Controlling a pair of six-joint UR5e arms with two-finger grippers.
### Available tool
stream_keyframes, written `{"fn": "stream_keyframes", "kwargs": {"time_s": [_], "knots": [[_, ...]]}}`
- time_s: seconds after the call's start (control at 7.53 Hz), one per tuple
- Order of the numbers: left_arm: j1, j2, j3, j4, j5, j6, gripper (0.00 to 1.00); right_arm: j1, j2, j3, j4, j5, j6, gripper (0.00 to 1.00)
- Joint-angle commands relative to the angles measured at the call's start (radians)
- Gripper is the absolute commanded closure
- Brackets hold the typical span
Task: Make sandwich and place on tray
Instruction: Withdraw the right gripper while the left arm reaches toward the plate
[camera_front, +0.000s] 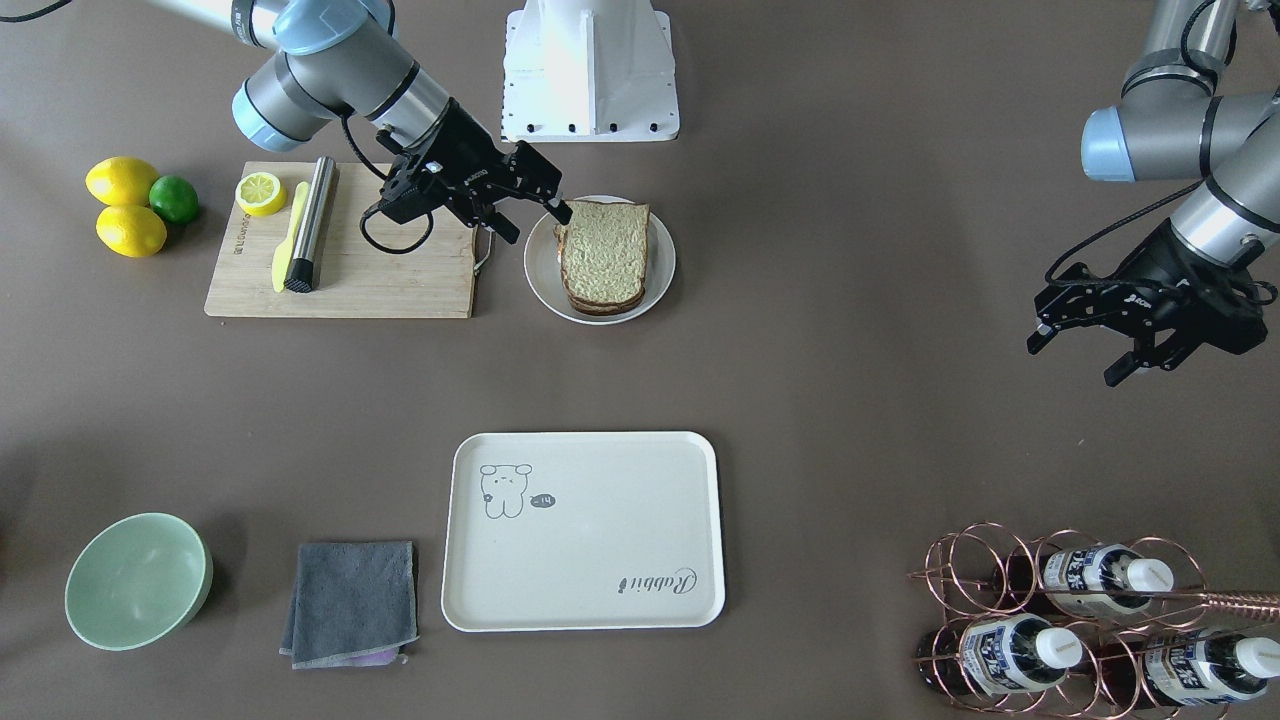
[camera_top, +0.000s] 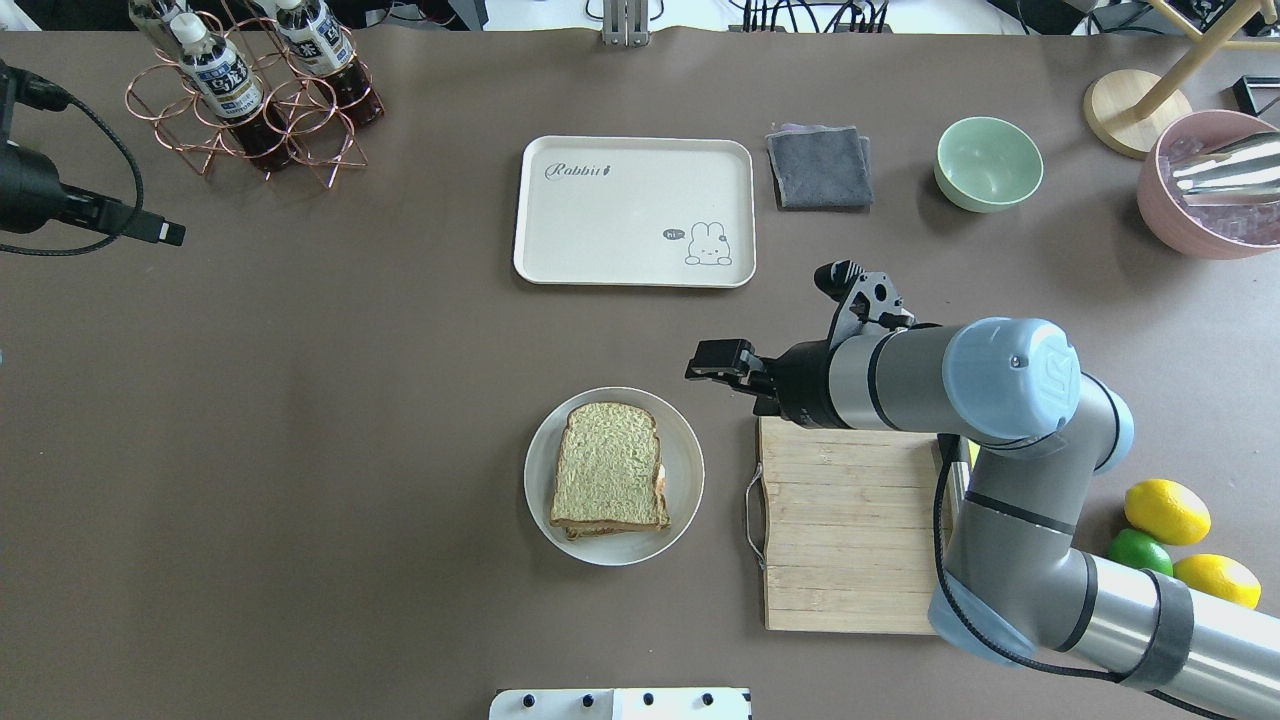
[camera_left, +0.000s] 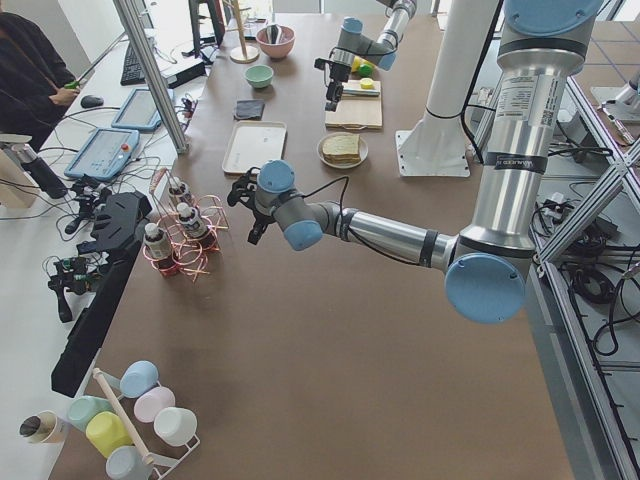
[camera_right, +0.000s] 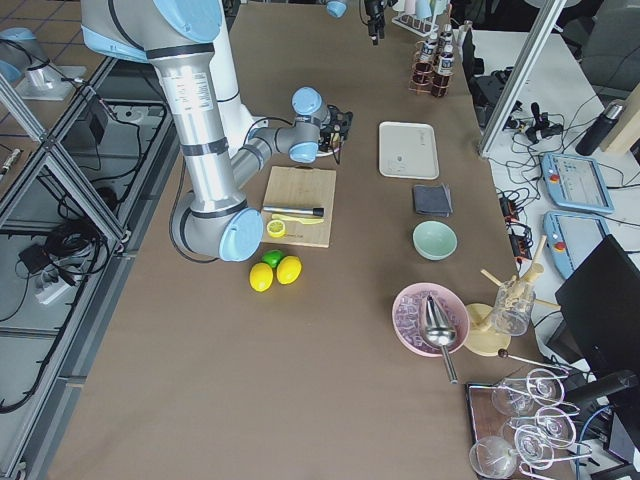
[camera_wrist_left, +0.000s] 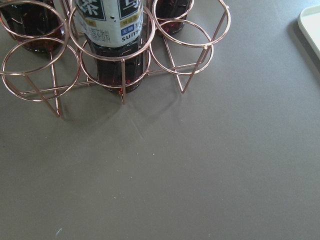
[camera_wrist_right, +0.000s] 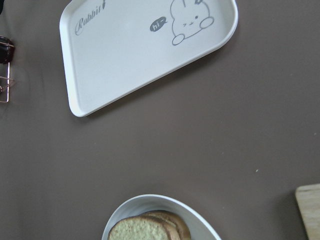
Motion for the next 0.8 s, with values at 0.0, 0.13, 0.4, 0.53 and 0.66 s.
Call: {"fn": "stream_keyframes", "kwargs": {"time_s": [0.0, 0.13, 0.4, 0.53, 0.66], "knots": [[0.085, -0.046, -0.018, -0.115, 0.002, -0.237, 0.02, 0.110, -0.027, 0.025, -0.104, 0.077, -0.034, 0.00], [0.151, -0.107, -0.013, -0.137, 0.005, -0.321, 0.02, 0.136, -0.053, 0.031, -0.107, 0.080, -0.035, 0.00], [0.326, -0.229, -0.018, -0.135, 0.151, -0.564, 0.02, 0.202, -0.128, 0.065, -0.142, 0.124, -0.035, 0.00], [0.448, -0.282, -0.022, -0.129, 0.288, -0.636, 0.02, 0.266, -0.148, 0.066, -0.168, 0.185, -0.073, 0.00], [0.537, -0.296, -0.019, -0.126, 0.389, -0.640, 0.02, 0.321, -0.178, 0.065, -0.203, 0.233, -0.166, 0.00]]}}
